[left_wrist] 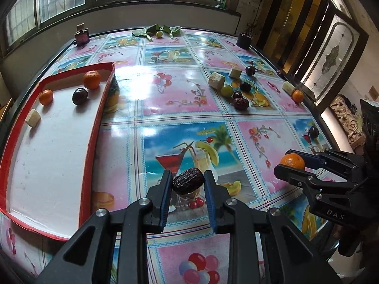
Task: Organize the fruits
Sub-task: 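Carry the held date and orange over the red-rimmed tray with both tools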
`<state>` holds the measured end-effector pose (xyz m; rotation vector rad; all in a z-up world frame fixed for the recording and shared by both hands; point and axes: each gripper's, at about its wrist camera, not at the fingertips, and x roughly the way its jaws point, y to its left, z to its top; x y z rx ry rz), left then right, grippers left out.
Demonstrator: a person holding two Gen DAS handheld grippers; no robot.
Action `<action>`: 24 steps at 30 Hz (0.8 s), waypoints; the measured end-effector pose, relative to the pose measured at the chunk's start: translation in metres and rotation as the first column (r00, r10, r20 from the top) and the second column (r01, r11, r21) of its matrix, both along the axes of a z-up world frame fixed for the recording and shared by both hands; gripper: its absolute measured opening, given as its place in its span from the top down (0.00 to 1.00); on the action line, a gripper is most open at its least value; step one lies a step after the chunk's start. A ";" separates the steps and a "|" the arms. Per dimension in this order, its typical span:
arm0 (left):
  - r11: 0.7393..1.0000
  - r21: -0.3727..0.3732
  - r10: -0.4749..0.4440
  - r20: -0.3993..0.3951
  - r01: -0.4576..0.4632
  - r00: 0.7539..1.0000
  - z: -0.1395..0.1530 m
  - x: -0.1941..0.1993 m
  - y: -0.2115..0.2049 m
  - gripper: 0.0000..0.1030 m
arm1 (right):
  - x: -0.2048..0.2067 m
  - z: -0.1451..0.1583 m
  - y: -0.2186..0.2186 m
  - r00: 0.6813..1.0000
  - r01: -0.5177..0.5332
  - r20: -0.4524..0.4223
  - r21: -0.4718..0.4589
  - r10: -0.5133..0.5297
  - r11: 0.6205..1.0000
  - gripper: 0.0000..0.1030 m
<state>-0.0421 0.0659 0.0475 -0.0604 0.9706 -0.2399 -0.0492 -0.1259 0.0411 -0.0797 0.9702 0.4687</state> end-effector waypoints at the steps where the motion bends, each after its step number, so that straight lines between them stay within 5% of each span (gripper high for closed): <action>1: 1.000 -0.001 0.004 0.003 -0.004 1.000 0.002 0.000 0.004 0.75 | 0.001 0.001 0.006 1.000 -0.009 0.000 0.003 0.009 1.000 0.63; 14: 0.995 -0.019 0.095 0.046 -0.095 0.994 0.020 0.005 0.061 0.74 | 0.015 0.020 0.091 0.988 -0.153 0.030 0.027 0.152 0.988 0.63; 24: 0.973 0.012 0.230 0.048 -0.231 0.972 0.022 0.022 0.131 0.74 | 0.035 0.041 0.182 0.941 -0.334 0.072 0.016 0.332 0.943 0.62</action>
